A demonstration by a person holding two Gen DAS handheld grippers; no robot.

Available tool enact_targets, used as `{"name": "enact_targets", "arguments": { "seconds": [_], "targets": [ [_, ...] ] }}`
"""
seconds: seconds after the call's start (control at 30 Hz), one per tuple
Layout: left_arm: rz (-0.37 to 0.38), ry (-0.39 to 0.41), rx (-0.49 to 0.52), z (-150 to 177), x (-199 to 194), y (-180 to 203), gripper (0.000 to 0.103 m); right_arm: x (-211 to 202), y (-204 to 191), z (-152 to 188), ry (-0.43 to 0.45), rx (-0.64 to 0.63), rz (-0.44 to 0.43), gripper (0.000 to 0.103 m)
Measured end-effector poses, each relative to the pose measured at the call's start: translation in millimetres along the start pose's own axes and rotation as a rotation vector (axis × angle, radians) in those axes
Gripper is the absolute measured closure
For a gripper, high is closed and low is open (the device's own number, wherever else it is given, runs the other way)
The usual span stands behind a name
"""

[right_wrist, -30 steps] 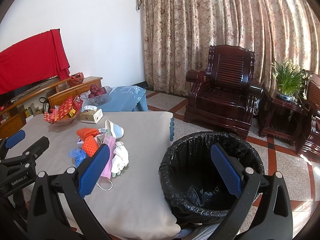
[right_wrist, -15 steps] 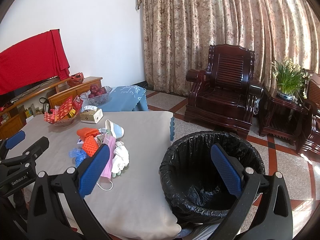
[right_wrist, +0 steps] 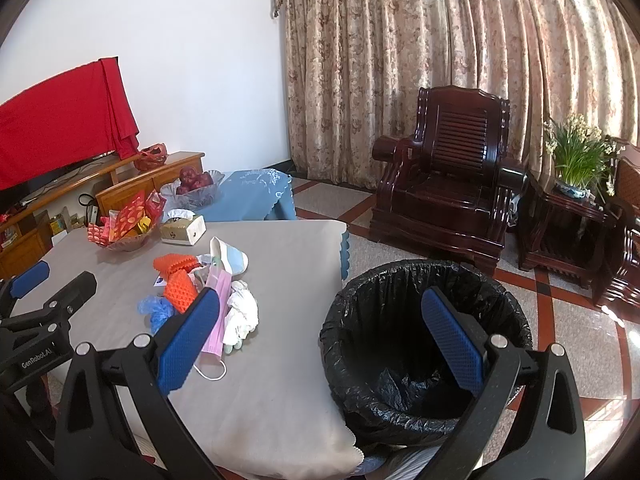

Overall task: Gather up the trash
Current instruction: 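Grasp the white tissue with the right gripper while the left gripper grasps an orange foam net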

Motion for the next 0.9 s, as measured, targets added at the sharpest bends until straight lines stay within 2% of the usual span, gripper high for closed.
{"name": "enact_targets", "arguments": {
  "seconds": [0.33, 0.5, 0.6, 0.8, 0.9],
  "targets": [
    [-0.012, -0.006, -0.014, 11.0, 6.2, -8.7, 0.006, 17.3, -2.5, 6.9, -0.017, -0.006, -0.006, 0.005],
    [-0.092, -0.007, -0.018, 15.9, 26.4, -34.5, 0.006, 34.4, -14.7, 14.5, -0.048, -0.018, -0.032, 0.005],
    [-0.147, -0.037, -0.014, 29.7, 44.8, -55.6, 0.006, 53.9, -23.6, 20.6, -0.075, -0.030, -0.045, 0.005],
    [-0.141, -0.139, -0.018, 61.2, 84.0, -72.3, 0.006, 102.7, -41.8, 34.7, -0.132, -0.051, -0.078, 0.005],
    [-0.157, -0.139, -0.037, 70.1, 96.8, -74.5, 0.006, 133.5, -52.5, 45.1, -0.156, -0.068, -0.078, 0.005]
  ]
}}
Point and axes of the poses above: each gripper's, at about its wrist camera, not at the fingertips, and x roughly the way its jaws point, y to its right, z to its underside, the point moved 4 cm from there along x, roughly the way its jaws point, and after that the axes turned 15 degrees about x, right-handed, at the moved point
